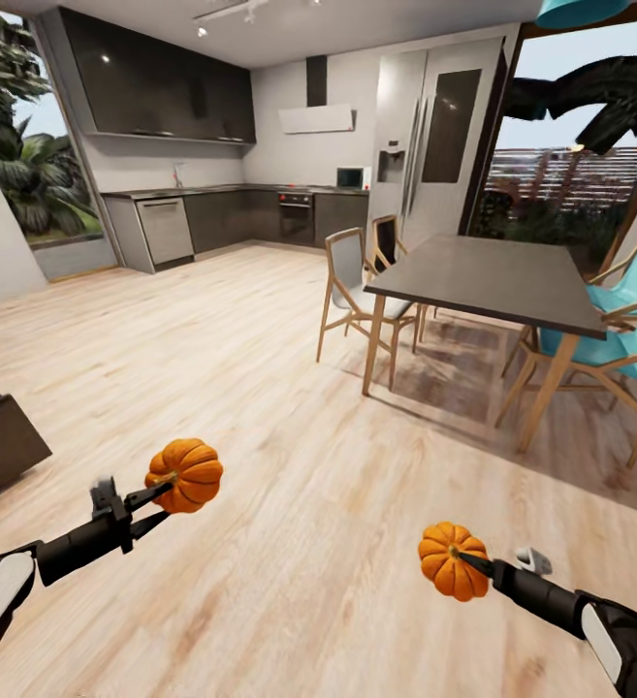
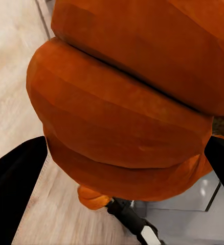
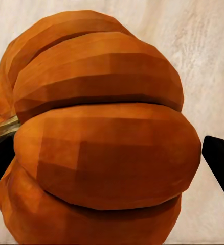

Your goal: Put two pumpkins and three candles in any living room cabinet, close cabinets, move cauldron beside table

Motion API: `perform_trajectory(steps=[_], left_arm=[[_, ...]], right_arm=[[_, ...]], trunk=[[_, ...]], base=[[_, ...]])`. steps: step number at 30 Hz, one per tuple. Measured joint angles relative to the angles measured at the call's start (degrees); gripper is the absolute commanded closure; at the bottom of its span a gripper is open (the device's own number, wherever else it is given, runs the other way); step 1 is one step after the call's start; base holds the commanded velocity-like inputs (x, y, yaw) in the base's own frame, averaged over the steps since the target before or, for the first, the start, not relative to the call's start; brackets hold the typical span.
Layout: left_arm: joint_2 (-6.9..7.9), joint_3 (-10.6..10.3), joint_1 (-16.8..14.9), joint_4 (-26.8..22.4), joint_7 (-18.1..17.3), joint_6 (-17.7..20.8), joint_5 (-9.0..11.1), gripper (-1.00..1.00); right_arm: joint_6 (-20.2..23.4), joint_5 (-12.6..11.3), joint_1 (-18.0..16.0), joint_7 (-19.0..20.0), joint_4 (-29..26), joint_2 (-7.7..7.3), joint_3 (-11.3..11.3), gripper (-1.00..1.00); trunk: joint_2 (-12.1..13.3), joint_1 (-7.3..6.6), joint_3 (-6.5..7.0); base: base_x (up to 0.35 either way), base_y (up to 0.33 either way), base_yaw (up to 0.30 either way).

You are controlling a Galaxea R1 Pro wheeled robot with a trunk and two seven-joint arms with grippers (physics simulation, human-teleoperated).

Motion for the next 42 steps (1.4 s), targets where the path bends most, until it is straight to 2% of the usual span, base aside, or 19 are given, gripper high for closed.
perform_trajectory(steps=[4, 9, 14, 16, 18, 20, 23, 25, 26, 27, 28, 29, 30, 31, 33, 37, 38, 40, 42], left_arm=[[1.10, -0.24, -0.11, 0.07, 0.38, -0.07, -0.45, 1.00], [3.30, -0.45, -0.24, 1.92, 1.03, -0.13, -0.82, 1.00], [3.58, -0.68, -0.31, 3.17, 1.51, -0.02, -0.65, 1.00], [3.12, -1.12, -0.40, 3.60, 4.37, -0.06, -2.57, 1.00], [1.89, -1.36, -0.58, 3.57, 9.36, -0.30, -5.33, 1.00], [1.15, -1.38, -0.71, 3.41, 11.24, 0.35, -3.27, 1.00], [0.93, -1.43, -0.72, 3.39, 12.44, 0.14, -4.54, 1.00], [0.78, -1.46, -0.77, 3.30, 13.80, 0.23, -4.78, 1.00], [0.72, -1.47, -0.79, 3.28, 15.40, 0.17, -5.41, 1.00], [0.62, -1.47, -0.85, 3.25, 19.11, 0.19, -5.70, 1.00], [0.58, -1.49, -0.85, 3.25, 20.64, -0.03, -7.11, 1.00], [0.48, -1.42, -0.91, 2.92, 23.67, 0.17, -5.88, 1.00], [0.02, -1.41, -0.92, 1.51, 28.28, 0.22, -5.65, 1.00], [-0.20, -1.42, -0.92, 0.89, 29.88, 0.17, -6.31, 1.00], [-1.75, -1.50, -0.92, -1.45, 35.86, 0.26, -4.98, 1.00], [-5.26, -1.49, -0.99, -5.34, 49.10, 0.26, -6.49, 1.00], [-5.39, -1.48, -0.98, -5.55, 50.12, 0.26, -6.98, 1.00], [-5.70, -1.48, -0.97, -6.07, 53.19, -0.03, -6.48, 1.00], [-6.32, -1.50, -0.96, -7.14, 58.50, -0.22, -7.20, 1.00]], right_arm=[[0.93, -0.01, -0.01, -3.07, -0.05, 0.11, 2.50, 1.00], [1.20, -0.10, -0.15, -5.85, -0.09, 0.77, 3.36, 1.00], [0.92, -0.16, -0.19, -6.70, -0.10, 1.59, 3.73, 1.00], [0.64, -0.24, -0.19, -6.20, -0.15, 1.68, 3.82, 1.00], [0.63, -0.46, -0.19, -3.72, -0.25, 1.70, 3.91, 1.00], [0.72, -0.61, -0.19, 1.37, -0.29, 1.70, 3.94, 1.00], [0.71, -0.53, -0.19, 7.54, -0.32, 1.64, 4.01, 1.00], [0.57, -0.28, -0.19, 10.05, -0.30, 1.66, 4.13, 1.00], [0.49, -0.23, -0.19, 10.51, -0.30, 1.66, 4.13, 1.00], [0.47, -0.15, -0.19, 10.87, -0.29, 1.66, 4.18, 1.00], [0.43, -0.10, -0.19, 10.94, -0.29, 1.66, 4.18, 1.00], [0.44, -0.09, -0.19, 11.04, -0.29, 1.66, 4.19, 1.00], [0.43, -0.07, -0.19, 11.09, -0.28, 1.66, 4.20, 1.00], [0.43, -0.05, -0.19, 11.10, -0.26, 1.66, 4.20, 1.00], [0.42, -0.04, -0.19, 10.97, -0.24, 1.66, 4.20, 1.00], [0.41, -0.03, -0.19, 10.70, -0.26, 1.66, 4.20, 1.00], [0.42, -0.04, -0.19, 10.68, -0.25, 1.66, 4.21, 1.00], [0.40, -0.01, -0.19, 10.45, -0.25, 1.66, 4.26, 1.00], [0.38, 0.18, -0.18, 8.95, -0.26, 1.70, 5.40, 1.00]], trunk=[[1.60, -0.88, 0.72], [3.61, -1.98, 1.62], [5.61, -3.08, 2.52], [6.42, -3.52, 2.87], [7.22, -3.95, 3.23], [8.02, -4.40, 3.60], [9.22, -5.06, 4.14], [10.03, -5.50, 4.49], [10.43, -5.71, 4.67], [10.83, -5.93, 4.85], [11.23, -6.15, 5.02], [11.63, -6.37, 5.21], [12.03, -6.59, 5.39], [12.43, -6.81, 5.57], [13.24, -7.25, 5.93], [14.84, -8.13, 6.65], [15.24, -8.35, 6.83], [16.04, -8.79, 7.19], [16.85, -9.23, 7.54]], base=[[0.000, 0.000, 0.291], [0.000, 0.000, 0.291], [0.000, 0.000, 0.291], [0.000, 0.000, 0.291], [0.000, 0.000, 0.291], [0.000, 0.000, 0.291], [0.000, 0.000, 0.291], [0.000, 0.000, 0.291], [0.000, 0.000, 0.291], [0.000, 0.000, 0.291], [0.000, 0.000, 0.291], [0.000, 0.000, 0.291], [0.000, 0.000, 0.291], [0.000, 0.000, 0.291], [0.000, 0.000, 0.291], [0.000, 0.000, 0.291], [0.000, 0.000, 0.291], [0.000, 0.000, 0.291], [0.000, 0.000, 0.291]])
